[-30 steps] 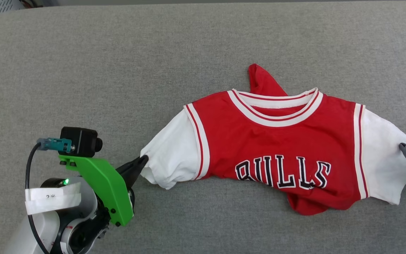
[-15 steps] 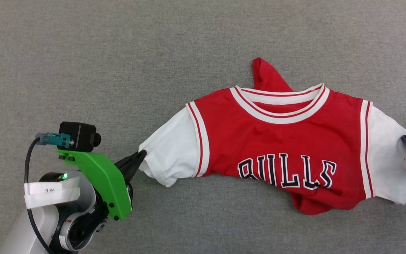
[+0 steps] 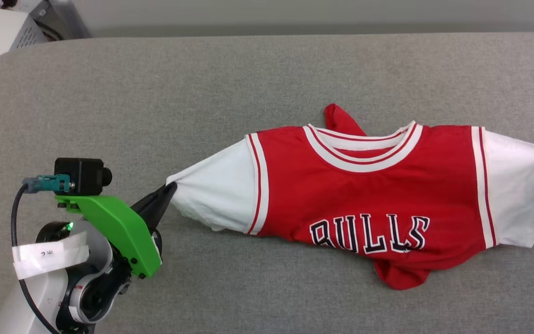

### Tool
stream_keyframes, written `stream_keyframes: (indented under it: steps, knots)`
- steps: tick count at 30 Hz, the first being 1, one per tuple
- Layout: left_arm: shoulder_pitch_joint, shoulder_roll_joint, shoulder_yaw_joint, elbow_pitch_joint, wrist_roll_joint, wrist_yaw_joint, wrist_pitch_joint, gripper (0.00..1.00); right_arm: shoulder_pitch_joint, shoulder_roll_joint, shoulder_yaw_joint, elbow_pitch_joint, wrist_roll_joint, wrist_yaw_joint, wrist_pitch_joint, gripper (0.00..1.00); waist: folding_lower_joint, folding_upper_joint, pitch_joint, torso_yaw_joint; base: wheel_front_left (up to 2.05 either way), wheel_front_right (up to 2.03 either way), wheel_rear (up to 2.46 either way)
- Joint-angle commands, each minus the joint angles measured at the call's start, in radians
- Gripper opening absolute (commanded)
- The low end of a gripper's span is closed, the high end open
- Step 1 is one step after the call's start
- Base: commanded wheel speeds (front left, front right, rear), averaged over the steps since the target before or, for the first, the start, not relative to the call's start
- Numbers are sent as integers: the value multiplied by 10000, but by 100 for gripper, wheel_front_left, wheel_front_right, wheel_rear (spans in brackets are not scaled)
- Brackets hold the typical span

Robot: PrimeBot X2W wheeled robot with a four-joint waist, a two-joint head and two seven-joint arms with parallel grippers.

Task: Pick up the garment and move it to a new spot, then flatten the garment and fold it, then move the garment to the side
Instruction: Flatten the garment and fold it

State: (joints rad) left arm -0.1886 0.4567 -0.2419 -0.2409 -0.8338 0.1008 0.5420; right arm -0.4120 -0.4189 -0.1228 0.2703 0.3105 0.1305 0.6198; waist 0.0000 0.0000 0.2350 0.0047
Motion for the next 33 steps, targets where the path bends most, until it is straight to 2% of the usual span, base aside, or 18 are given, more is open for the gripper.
stream_keyframes:
  steps: [1, 6, 14, 21, 28, 33]
  knots:
    - [-239, -28, 130, 2, 152, -41, -175, 0, 53, -176, 70, -217, 191, 2, -161, 0, 0, 0, -662, -26, 0, 0, 0]
    - [-447, -31, 465, -201, 286, 42, -633, 0, -151, -614, 165, -1159, 603, 2, -442, 0, 0, 0, -1203, -32, 0, 0, 0]
    - [-965, -77, 1164, -689, 369, 319, -1265, 0, -787, -886, 142, -2352, 941, 2, -1017, 0, 0, 0, -1588, -52, 0, 0, 0]
    - [-1818, 0, 1538, -985, 467, 262, -1663, 0, -1648, -838, -303, -2764, 962, 2, -1699, 0, 0, 0, -1679, -4, 0, 0, 0]
    - [-3283, 192, 1798, -835, 620, 125, -1894, 0, -2866, -787, -442, -2621, 729, 2, -2420, 0, 0, 0, -1106, 19, 0, 0, 0]
    - [-4727, 720, 1795, -177, 849, -311, -1800, 0, -4177, -1069, -155, -2083, 520, 2, -2673, 0, 0, 0, -213, 36, 0, 0, 0]
